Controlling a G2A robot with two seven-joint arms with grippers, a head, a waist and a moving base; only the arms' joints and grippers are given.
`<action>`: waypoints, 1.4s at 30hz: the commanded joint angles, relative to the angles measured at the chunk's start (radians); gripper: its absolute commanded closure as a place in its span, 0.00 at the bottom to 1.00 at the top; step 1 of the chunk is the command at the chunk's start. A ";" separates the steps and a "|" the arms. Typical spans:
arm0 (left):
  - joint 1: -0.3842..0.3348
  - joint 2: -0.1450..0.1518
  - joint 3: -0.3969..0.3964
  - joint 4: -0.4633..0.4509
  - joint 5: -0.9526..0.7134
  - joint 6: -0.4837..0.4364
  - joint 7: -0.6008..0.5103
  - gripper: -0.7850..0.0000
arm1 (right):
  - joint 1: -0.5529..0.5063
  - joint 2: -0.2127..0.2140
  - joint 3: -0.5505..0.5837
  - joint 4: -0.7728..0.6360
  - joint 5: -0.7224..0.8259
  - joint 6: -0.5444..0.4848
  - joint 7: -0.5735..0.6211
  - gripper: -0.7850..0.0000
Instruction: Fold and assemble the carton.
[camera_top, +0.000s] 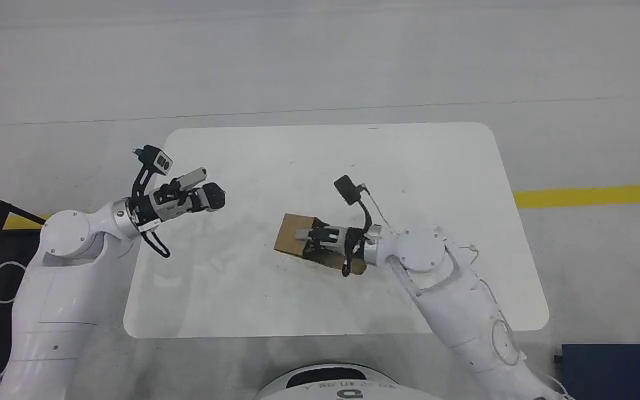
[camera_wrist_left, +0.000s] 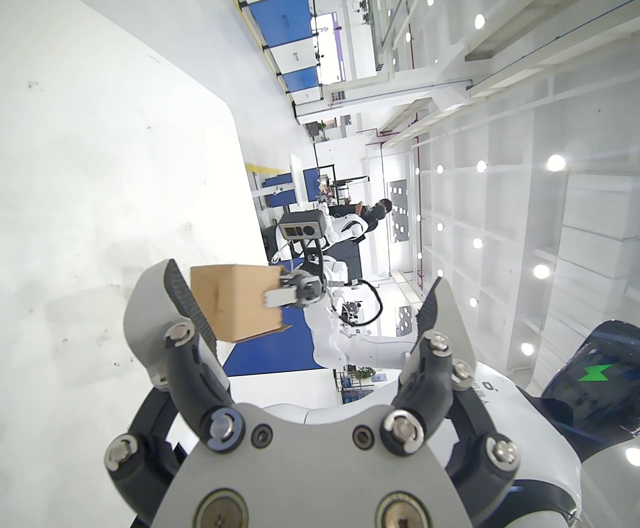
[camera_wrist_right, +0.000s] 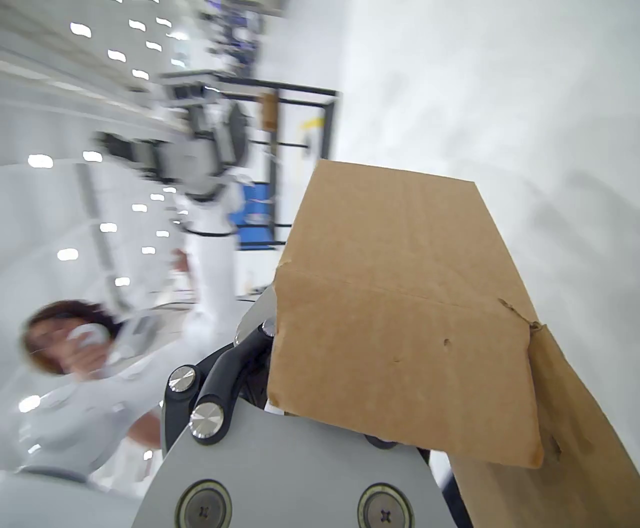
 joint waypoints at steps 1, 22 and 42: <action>0.000 0.000 0.000 0.000 0.000 0.000 0.000 0.00 | 0.075 0.001 -0.052 0.009 -0.107 0.078 0.146 1.00; 0.000 0.000 0.000 0.000 0.000 0.000 0.000 0.00 | 0.508 -0.063 -0.414 0.209 -0.454 0.203 0.319 0.22; 0.000 0.000 0.000 0.000 0.000 0.000 0.000 0.00 | -0.289 0.086 0.093 -0.581 -0.587 0.200 -0.097 0.01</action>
